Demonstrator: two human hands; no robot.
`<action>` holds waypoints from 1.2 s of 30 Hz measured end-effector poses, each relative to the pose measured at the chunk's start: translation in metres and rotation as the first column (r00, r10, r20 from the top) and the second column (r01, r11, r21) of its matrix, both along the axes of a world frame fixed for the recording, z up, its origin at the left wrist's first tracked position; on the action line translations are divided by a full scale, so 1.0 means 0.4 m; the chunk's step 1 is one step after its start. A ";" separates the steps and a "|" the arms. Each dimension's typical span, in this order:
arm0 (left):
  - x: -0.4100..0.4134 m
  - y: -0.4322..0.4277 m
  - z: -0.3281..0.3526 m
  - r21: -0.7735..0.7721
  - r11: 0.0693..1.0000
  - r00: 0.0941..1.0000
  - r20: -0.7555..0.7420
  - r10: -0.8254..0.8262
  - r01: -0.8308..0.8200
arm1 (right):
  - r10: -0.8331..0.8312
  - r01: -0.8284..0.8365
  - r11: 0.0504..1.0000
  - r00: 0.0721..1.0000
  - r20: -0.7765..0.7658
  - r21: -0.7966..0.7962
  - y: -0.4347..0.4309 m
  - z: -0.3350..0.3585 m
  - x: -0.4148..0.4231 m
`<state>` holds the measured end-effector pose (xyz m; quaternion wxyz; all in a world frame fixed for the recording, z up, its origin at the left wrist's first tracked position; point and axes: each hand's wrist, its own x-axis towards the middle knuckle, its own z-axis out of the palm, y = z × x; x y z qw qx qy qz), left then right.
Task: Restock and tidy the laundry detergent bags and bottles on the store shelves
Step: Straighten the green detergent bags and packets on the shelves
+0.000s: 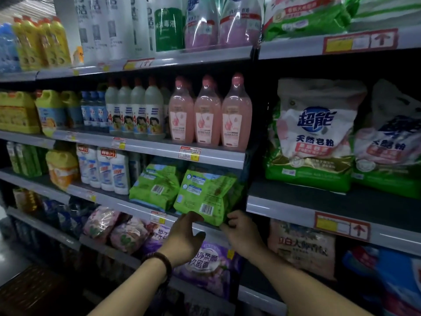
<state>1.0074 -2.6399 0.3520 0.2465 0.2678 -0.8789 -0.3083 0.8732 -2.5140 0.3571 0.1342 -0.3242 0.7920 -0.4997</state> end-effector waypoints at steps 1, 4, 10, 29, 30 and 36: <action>-0.015 -0.010 -0.013 0.006 1.000 1.000 0.015 0.007 -0.007 | -0.007 0.007 1.000 0.999 0.032 -0.004 -0.023 -0.012 -0.016; -0.056 -0.036 -0.046 0.014 1.000 1.000 0.018 -0.001 0.001 | -0.038 0.041 0.999 0.988 0.148 -0.017 -0.101 -0.048 -0.055; -0.111 -0.065 -0.117 -0.041 0.999 0.999 -0.033 -0.032 0.031 | -0.175 0.177 0.984 0.953 0.247 0.013 -0.192 -0.050 -0.088; 0.050 -0.044 -0.049 -0.457 0.827 0.915 -0.370 0.158 -0.328 | 0.068 0.086 0.966 0.827 0.558 -0.245 -0.113 0.154 0.117; 0.069 -0.026 -0.050 -0.443 0.831 0.908 -0.387 0.160 -0.335 | 0.094 0.068 0.964 0.820 0.565 -0.258 -0.094 0.159 0.144; 0.182 0.067 -0.029 -0.235 0.900 0.797 -0.579 0.173 -0.366 | 0.320 -0.166 0.924 0.827 0.462 -0.343 0.042 0.168 0.269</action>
